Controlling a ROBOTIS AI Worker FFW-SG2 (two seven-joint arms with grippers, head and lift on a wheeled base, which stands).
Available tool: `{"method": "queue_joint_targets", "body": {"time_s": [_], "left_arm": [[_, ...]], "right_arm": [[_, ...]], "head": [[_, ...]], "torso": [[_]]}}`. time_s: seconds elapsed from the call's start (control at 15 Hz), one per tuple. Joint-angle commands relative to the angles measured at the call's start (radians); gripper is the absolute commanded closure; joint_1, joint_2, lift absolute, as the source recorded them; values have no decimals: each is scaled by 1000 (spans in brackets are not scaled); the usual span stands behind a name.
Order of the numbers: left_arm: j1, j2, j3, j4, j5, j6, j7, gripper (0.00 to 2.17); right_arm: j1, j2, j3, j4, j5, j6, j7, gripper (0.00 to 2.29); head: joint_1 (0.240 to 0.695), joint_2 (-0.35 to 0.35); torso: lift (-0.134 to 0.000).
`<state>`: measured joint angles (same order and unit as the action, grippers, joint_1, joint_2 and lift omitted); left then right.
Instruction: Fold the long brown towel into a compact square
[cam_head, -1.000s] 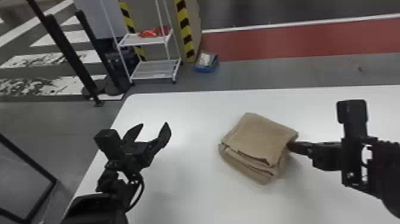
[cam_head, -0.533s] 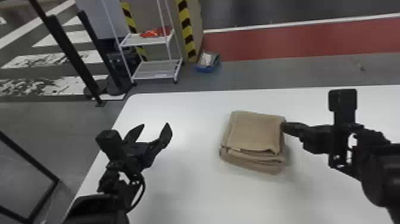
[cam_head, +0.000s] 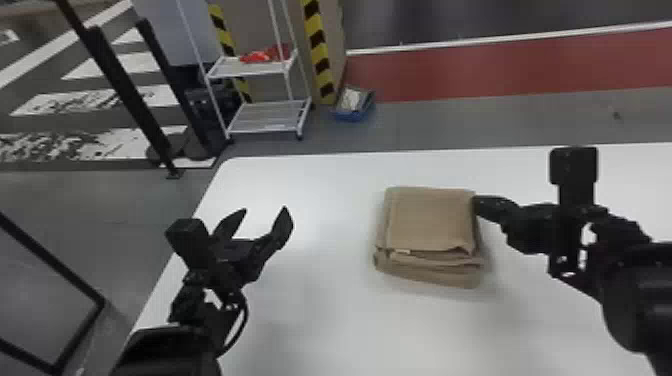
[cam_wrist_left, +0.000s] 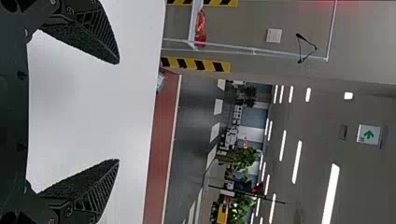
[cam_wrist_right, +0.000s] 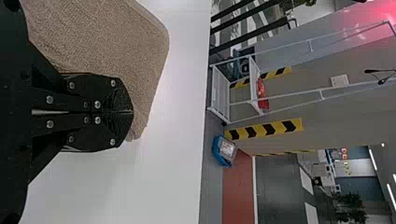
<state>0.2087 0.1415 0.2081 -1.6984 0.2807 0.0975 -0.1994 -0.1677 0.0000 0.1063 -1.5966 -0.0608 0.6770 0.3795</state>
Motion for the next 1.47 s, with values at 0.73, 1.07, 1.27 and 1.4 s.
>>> {"method": "queue_joint_targets", "body": {"time_s": [0.73,1.07,1.27,1.4], "left_arm": [[6,0,16,3,0,-9,-3,140],[5,0,14,0,0,-9,-6,140],[12,3,23,-9,5,-9,-11,140],[8,3,20,-17,8,-21,-17,140]], "right_arm": [[-92,1,69,156,13,-58,-57,2017],[-81,1,82,145,7,-86,-57,2017],[123,1,-2,-148,13,-107,-120,853],[232,1,-16,-315,19,-110,-122,242]], "head": [[695,251],[695,276],[695,272],[695,250]], "torso": [[-125],[-125],[-125],[-125]]}}
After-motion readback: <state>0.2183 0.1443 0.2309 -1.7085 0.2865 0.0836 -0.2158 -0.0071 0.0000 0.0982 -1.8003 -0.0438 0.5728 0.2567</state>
